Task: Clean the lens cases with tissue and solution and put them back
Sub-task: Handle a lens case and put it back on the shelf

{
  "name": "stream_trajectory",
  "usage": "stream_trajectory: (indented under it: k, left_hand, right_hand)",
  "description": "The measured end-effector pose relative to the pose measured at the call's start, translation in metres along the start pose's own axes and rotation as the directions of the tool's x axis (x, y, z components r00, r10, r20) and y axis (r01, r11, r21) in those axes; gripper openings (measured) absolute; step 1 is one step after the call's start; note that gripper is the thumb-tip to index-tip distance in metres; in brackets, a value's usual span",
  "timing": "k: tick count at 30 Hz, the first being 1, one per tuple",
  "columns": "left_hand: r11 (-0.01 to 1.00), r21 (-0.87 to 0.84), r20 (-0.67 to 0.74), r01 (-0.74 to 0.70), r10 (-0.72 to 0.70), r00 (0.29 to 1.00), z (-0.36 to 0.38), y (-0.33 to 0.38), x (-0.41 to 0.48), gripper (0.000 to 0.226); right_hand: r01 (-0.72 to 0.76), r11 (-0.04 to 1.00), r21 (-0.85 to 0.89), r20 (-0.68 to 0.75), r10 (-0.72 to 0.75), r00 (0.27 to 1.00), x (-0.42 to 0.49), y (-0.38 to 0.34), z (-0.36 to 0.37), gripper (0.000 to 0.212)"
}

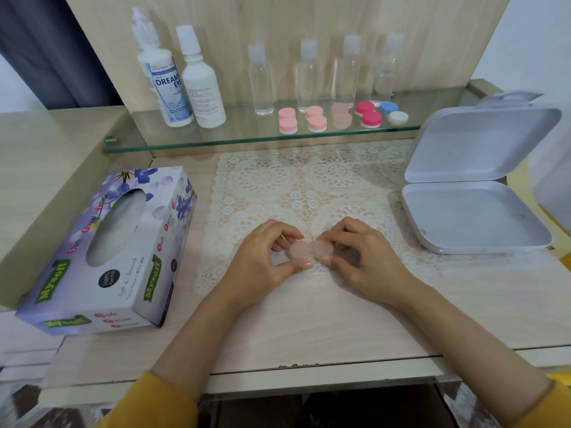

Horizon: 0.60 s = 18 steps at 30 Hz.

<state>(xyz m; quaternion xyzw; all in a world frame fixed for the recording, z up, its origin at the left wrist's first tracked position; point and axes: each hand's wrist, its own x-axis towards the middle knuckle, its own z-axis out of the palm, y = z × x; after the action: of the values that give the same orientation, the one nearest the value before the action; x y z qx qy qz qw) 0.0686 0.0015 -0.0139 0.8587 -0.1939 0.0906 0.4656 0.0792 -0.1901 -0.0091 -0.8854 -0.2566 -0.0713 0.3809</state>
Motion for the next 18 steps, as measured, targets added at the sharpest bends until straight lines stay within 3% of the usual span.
stream_trajectory:
  k: [7,11,18]
  left_hand:
    - [1.0,0.022,0.097,0.015,-0.017,0.995,-0.0041,-0.0007,0.0006,0.039]
    - [0.994,0.11,0.05,-0.005,-0.001,0.999,0.0005,-0.0028,0.0011,0.036]
    - [0.996,0.044,-0.07,0.075,-0.072,0.995,0.0001,0.0036,0.0046,0.029]
  right_hand:
    - [-0.009,1.0,0.024,0.004,0.009,1.0,0.0003,-0.0012,-0.0003,0.035]
    - [-0.012,1.0,0.014,0.0,0.012,1.0,0.0004,-0.0008,-0.0002,0.027]
    - [-0.019,1.0,-0.006,0.006,0.019,1.0,0.0014,-0.0012,-0.0001,0.028]
